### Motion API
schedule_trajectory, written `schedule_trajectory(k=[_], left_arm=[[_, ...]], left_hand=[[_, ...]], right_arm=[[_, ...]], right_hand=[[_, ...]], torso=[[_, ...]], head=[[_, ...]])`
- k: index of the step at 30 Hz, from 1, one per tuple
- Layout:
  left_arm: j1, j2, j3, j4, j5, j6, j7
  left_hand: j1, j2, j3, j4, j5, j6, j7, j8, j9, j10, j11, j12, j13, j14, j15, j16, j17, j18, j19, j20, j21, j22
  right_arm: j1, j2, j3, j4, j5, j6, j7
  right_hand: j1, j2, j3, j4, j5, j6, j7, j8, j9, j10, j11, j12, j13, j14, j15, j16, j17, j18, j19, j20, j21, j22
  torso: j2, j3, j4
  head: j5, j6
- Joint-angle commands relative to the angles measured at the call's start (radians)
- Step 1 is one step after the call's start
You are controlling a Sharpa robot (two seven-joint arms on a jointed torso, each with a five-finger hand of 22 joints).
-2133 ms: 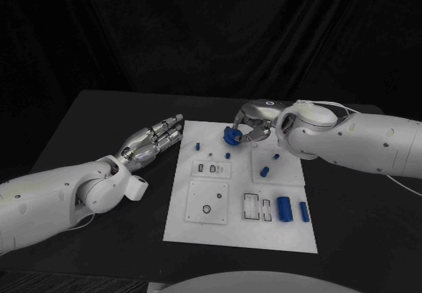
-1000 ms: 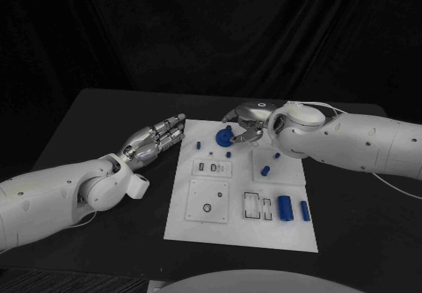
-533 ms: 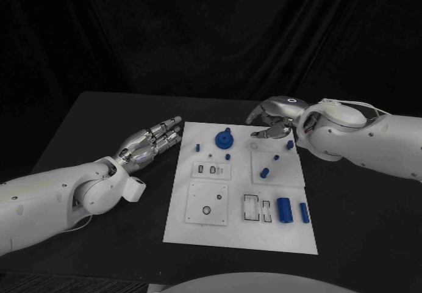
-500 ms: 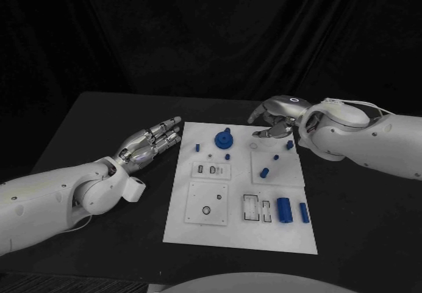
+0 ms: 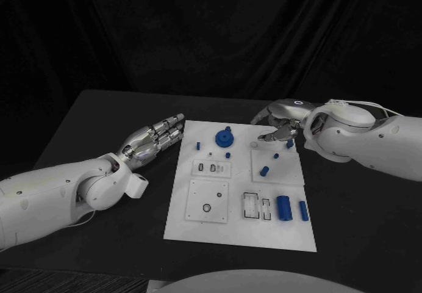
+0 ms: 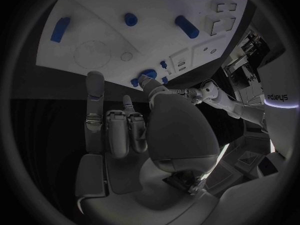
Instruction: Assemble the parts on the task board
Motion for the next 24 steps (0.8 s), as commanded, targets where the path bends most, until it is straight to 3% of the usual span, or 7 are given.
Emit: schedule_trajectory(k=[1, 6, 10, 16, 21, 24], left_arm=[[-0.001, 0.002, 0.001, 0.003, 0.000, 0.005, 0.012], [-0.001, 0.006, 0.001, 0.000, 0.000, 0.007, 0.012], [-0.001, 0.007, 0.001, 0.000, 0.000, 0.008, 0.013], [-0.001, 0.007, 0.001, 0.000, 0.000, 0.009, 0.012], [-0.001, 0.007, 0.001, 0.000, 0.000, 0.010, 0.011], [-0.001, 0.007, 0.001, 0.000, 0.000, 0.011, 0.010]], left_hand=[[-0.010, -0.002, 0.008, 0.000, 0.005, 0.002, 0.007, 0.004, 0.000, -0.001, 0.007, -0.003, -0.001, 0.000, 0.009, -0.004, -0.002, 0.017, 0.000, 0.008, -0.005, -0.001], [-0.010, -0.002, 0.008, 0.000, 0.005, 0.002, 0.007, 0.004, 0.000, -0.001, 0.007, -0.003, -0.001, 0.000, 0.009, -0.004, -0.002, 0.017, 0.000, 0.008, -0.005, -0.001], [-0.010, -0.002, 0.009, -0.001, 0.005, 0.001, 0.007, 0.004, 0.000, -0.001, 0.007, -0.003, -0.001, 0.000, 0.010, -0.004, -0.002, 0.017, 0.000, 0.009, -0.005, -0.001], [-0.010, -0.002, 0.009, -0.001, 0.005, 0.001, 0.007, 0.004, 0.000, -0.001, 0.008, -0.003, -0.001, 0.000, 0.010, -0.004, -0.002, 0.017, 0.000, 0.009, -0.005, -0.001], [-0.010, -0.002, 0.010, -0.001, 0.006, 0.001, 0.007, 0.004, 0.000, -0.001, 0.008, -0.003, -0.001, 0.000, 0.010, -0.004, -0.002, 0.017, 0.001, 0.009, -0.005, -0.001], [-0.010, -0.002, 0.010, -0.002, 0.006, 0.001, 0.007, 0.004, 0.000, -0.001, 0.009, -0.003, -0.001, 0.000, 0.011, -0.004, -0.002, 0.017, 0.001, 0.010, -0.005, -0.001]], right_arm=[[-0.011, 0.018, 0.000, -0.016, -0.030, 0.039, -0.005], [-0.022, 0.053, 0.000, -0.042, -0.036, 0.048, 0.006], [-0.031, 0.081, 0.000, -0.064, -0.038, 0.052, 0.016], [-0.044, 0.121, 0.000, -0.094, -0.039, 0.053, 0.029], [-0.053, 0.147, 0.000, -0.117, -0.039, 0.055, 0.034], [-0.056, 0.156, 0.000, -0.124, -0.039, 0.056, 0.035]], right_hand=[[0.001, 0.009, -0.008, -0.001, -0.005, -0.005, -0.004, -0.003, -0.003, 0.106, -0.010, 0.003, 0.261, 0.086, -0.008, -0.003, 0.212, 0.009, -0.001, -0.007, -0.007, 0.000], [0.001, 0.010, -0.009, -0.001, -0.007, -0.014, -0.007, -0.004, -0.007, 0.106, -0.012, 0.003, 0.261, 0.086, -0.011, -0.004, 0.212, 0.009, -0.001, -0.008, -0.008, 0.001], [0.002, 0.011, -0.009, -0.002, -0.007, -0.025, -0.012, -0.005, -0.011, 0.106, -0.016, 0.003, 0.261, 0.085, -0.013, -0.006, 0.210, 0.010, -0.001, -0.011, -0.011, 0.001], [0.003, 0.011, -0.009, -0.002, -0.007, -0.027, -0.013, -0.005, -0.013, 0.106, -0.017, 0.003, 0.261, 0.085, -0.014, -0.006, 0.210, 0.010, -0.001, -0.012, -0.011, 0.001], [0.003, 0.014, -0.009, -0.002, -0.006, -0.043, -0.018, -0.006, -0.019, 0.106, -0.021, 0.003, 0.261, 0.084, -0.017, -0.008, 0.208, 0.010, -0.001, -0.014, -0.015, 0.001], [0.003, 0.014, -0.010, -0.002, -0.006, -0.046, -0.018, -0.007, -0.019, 0.106, -0.021, 0.003, 0.261, 0.084, -0.018, -0.008, 0.207, 0.011, -0.002, -0.015, -0.017, -0.001]], torso=[[-0.002, -0.0012, -0.0022], [-0.002, -0.0013, 0.0048], [-0.002, -0.0020, 0.0068], [-0.002, -0.0046, 0.0035], [0.000, -0.0038, 0.0079], [0.000, -0.0028, 0.0071]], head=[[0.002, -0.001], [-0.003, -0.003], [-0.005, -0.004], [0.001, 0.000], [0.000, -0.004], [0.000, -0.004]])
